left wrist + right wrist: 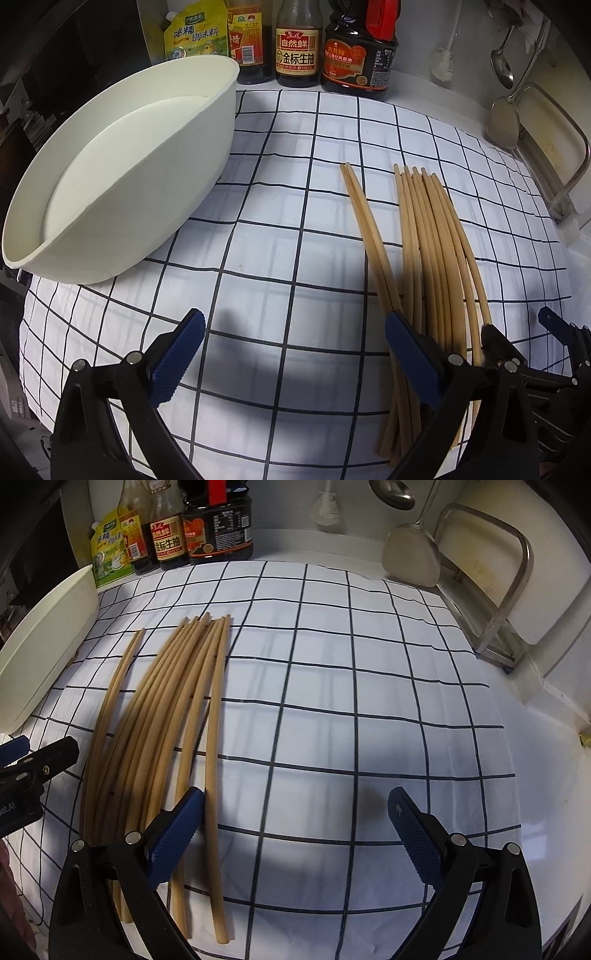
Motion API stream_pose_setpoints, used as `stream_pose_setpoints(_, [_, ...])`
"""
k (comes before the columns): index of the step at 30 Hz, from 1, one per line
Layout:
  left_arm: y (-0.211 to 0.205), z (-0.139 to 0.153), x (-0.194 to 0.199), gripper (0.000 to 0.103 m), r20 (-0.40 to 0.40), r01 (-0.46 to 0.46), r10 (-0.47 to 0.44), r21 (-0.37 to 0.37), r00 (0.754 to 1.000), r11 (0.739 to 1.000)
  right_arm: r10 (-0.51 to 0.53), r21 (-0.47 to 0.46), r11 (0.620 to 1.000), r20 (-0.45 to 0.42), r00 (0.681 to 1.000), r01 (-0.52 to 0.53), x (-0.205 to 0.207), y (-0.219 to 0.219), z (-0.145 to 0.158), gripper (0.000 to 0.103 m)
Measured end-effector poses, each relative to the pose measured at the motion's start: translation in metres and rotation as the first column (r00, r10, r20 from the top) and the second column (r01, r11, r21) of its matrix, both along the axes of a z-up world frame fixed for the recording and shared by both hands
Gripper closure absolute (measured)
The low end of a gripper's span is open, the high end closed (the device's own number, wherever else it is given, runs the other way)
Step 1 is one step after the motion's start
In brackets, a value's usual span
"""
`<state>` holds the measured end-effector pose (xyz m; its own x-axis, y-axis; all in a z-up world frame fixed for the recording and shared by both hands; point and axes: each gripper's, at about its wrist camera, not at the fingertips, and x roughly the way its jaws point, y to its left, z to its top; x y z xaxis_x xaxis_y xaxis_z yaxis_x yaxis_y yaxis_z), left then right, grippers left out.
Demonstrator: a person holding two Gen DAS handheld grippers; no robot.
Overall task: Organize utensils
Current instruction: 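Lower both tools toward the bundle of wooden chopsticks, then close the left tool on one chopstick while the right tool grasps another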
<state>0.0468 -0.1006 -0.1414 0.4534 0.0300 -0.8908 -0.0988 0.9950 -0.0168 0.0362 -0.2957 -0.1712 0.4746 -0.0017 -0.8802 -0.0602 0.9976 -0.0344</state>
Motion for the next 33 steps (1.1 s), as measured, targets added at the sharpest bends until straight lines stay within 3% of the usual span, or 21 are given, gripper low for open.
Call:
stream_pose_setpoints(14, [-0.007, -0.005, 0.001, 0.007, -0.016, 0.019, -0.019, 0.018, 1.000, 1.000, -0.013, 0.007, 1.000, 0.006, 1.000, 0.013, -0.001, -0.004, 0.000, 0.008])
stream_pose_setpoints(19, [-0.007, -0.006, -0.002, 0.006, -0.056, 0.018, -0.017, 0.005, 0.998, 1.000, -0.014, 0.007, 1.000, 0.010, 1.000, 0.014, 0.000, -0.005, -0.001, 0.008])
stream_pose_setpoints(22, [-0.010, -0.016, -0.001, 0.005, -0.103, 0.022, -0.018, 0.037, 0.995, 0.999, -0.015, 0.007, 1.000, 0.012, 1.000, 0.015, 0.000, -0.005, -0.002, 0.008])
stream_pose_setpoints(33, [-0.001, -0.015, 0.005, 0.009, -0.077, 0.008, -0.005, 0.036, 0.997, 0.999, 0.028, -0.027, 0.999, 0.049, 0.998, -0.027, 0.004, 0.006, 0.000, 0.009])
